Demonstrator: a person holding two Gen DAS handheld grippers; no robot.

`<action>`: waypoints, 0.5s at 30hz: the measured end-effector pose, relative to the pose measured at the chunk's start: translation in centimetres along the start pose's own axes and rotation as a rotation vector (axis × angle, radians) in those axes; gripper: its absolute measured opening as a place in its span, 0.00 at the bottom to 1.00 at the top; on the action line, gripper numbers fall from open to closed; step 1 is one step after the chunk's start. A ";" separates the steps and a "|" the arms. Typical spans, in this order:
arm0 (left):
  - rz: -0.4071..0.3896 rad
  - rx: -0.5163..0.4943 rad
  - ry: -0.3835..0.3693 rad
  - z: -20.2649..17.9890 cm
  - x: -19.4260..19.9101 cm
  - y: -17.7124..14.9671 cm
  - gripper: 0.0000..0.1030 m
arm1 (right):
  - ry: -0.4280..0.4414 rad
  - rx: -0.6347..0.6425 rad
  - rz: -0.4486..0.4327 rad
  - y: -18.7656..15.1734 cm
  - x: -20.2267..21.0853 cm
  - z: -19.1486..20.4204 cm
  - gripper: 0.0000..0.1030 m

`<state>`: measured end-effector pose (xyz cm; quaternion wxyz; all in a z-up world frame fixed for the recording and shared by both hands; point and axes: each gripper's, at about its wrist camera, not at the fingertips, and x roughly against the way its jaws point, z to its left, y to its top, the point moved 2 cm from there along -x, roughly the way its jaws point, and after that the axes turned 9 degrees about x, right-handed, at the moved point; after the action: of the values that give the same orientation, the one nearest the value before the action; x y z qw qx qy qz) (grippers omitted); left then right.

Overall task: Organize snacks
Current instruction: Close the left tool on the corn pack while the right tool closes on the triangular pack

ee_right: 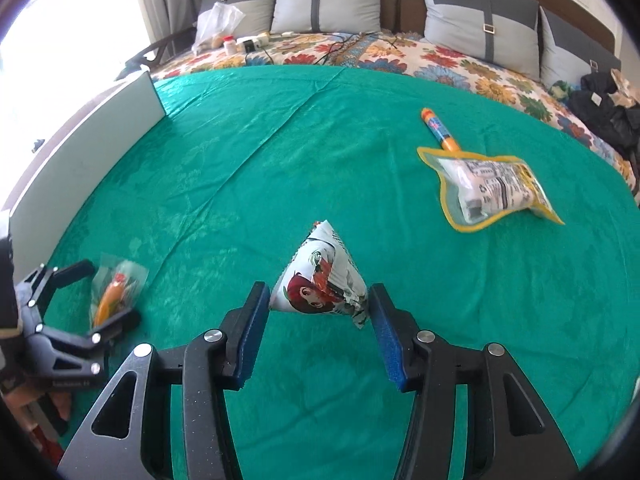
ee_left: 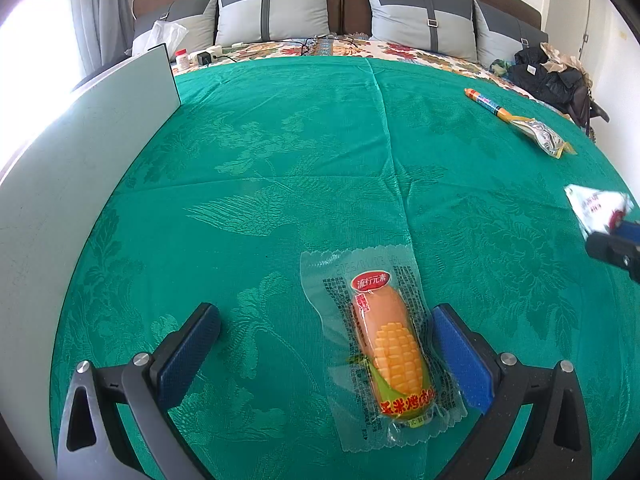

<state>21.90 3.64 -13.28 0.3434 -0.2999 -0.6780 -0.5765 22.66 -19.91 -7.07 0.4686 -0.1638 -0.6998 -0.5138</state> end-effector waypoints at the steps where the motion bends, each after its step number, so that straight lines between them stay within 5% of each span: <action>1: 0.000 0.000 0.000 0.0 0.0 0.0 1.00 | -0.020 0.002 0.000 -1.5 0.9 0.4 0.52; 5: 0.000 0.000 0.000 0.0 0.0 0.0 1.00 | -0.089 -0.034 -0.008 -6.0 3.1 1.0 0.52; 11: 0.000 0.000 0.000 0.0 0.0 0.0 1.00 | -0.137 -0.069 -0.013 -7.9 2.2 0.8 0.55; 15: 0.000 0.000 0.000 0.0 0.0 0.0 1.00 | -0.148 -0.091 -0.036 -8.4 2.1 0.2 0.68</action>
<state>21.90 3.63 -13.28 0.3436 -0.3000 -0.6781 -0.5764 15.52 -23.75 -10.08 0.3982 -0.2098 -0.7112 -0.5400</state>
